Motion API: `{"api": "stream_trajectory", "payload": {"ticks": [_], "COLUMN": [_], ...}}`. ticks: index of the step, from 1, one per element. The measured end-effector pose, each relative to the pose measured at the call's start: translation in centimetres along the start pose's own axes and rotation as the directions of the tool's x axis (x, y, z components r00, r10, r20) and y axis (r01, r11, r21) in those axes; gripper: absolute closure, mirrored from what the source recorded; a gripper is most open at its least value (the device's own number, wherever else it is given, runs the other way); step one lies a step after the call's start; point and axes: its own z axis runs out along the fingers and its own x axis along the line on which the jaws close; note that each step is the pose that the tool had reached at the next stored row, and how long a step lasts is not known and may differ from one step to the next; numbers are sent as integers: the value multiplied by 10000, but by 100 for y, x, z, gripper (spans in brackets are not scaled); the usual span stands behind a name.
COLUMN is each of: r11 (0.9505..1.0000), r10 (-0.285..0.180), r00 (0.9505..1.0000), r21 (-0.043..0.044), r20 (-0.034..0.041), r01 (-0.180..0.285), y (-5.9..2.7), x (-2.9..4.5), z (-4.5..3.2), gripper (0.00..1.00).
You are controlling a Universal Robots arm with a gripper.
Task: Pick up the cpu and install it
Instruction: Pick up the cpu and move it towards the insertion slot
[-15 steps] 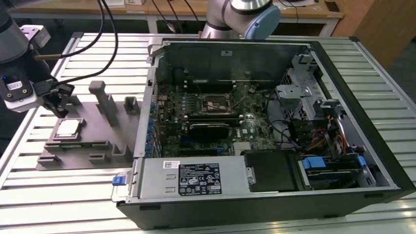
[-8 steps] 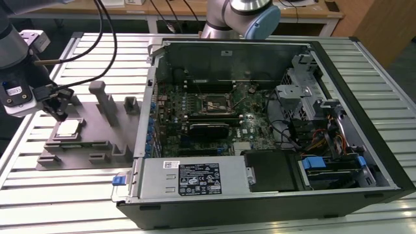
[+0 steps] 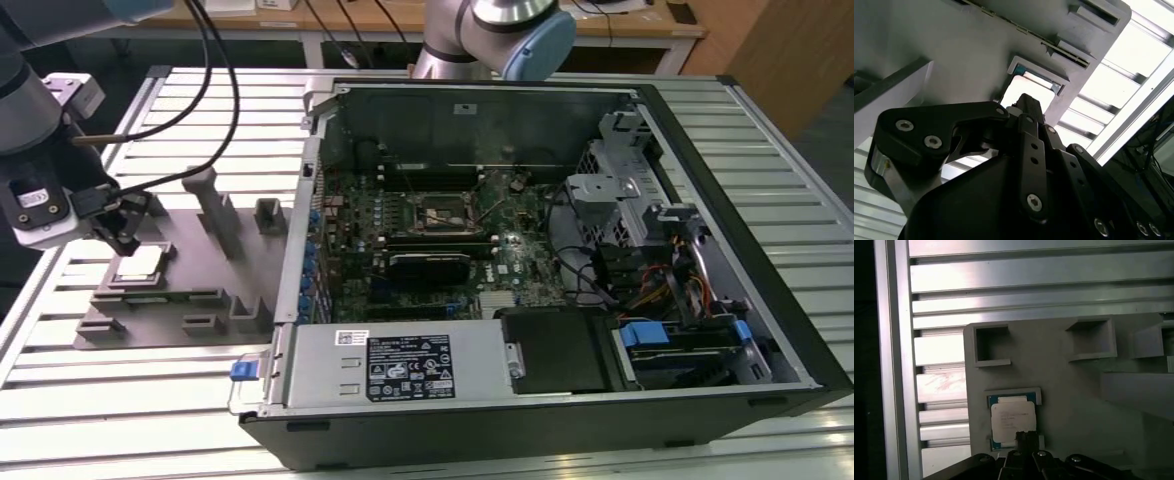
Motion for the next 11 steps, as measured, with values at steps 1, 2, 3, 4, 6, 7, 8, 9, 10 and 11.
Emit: {"api": "stream_trajectory", "payload": {"ticks": [1, 2, 3, 4, 6, 7, 8, 9, 10, 11], "r11": [10000, 10000, 10000, 10000, 10000, 10000, 10000, 10000, 10000, 10000], "r10": [0, 1, 2, 0, -7, -17, -23, -29, -34, -37], "r00": [10000, 10000, 10000, 10000, 10000, 10000, 10000, 10000, 10000, 10000], "r21": [0, -1, 0, -1, -1, -1, -1, -2, -2, -1], "r20": [0, 0, 0, 1, 1, -1, -2, -1, -1, -2], "r01": [0, -1, -2, 0, 7, 17, 23, 29, 34, 37], "y": [-2, -3, -4, -6, -8, -10, -11, -11, -12, -13], "x": [6, 14, 22, 30, 43, 48, 53, 55, 57, 59], "z": [16, 31, 44, 59, 85, 98, 112, 126, 143, 158], "gripper": [89, 89, 89, 89, 89, 89, 89, 89, 89, 89]}}
